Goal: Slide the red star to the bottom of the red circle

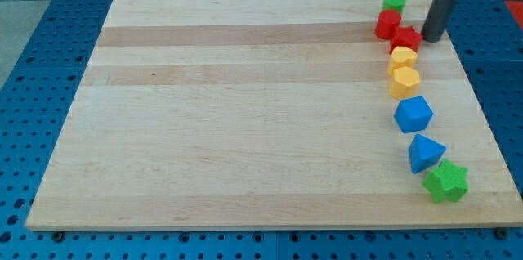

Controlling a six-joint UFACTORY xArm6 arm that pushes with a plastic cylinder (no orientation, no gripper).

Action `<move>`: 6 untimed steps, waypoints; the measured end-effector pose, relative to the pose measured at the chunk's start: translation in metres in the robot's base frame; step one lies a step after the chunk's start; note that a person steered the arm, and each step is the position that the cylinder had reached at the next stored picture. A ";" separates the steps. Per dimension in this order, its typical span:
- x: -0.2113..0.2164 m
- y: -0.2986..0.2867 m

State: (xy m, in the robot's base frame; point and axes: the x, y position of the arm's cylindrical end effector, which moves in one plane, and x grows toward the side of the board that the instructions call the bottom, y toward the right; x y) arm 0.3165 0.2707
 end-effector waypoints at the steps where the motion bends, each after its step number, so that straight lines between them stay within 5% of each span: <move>1: 0.011 0.004; 4: 0.010 -0.042; 6: -0.088 0.057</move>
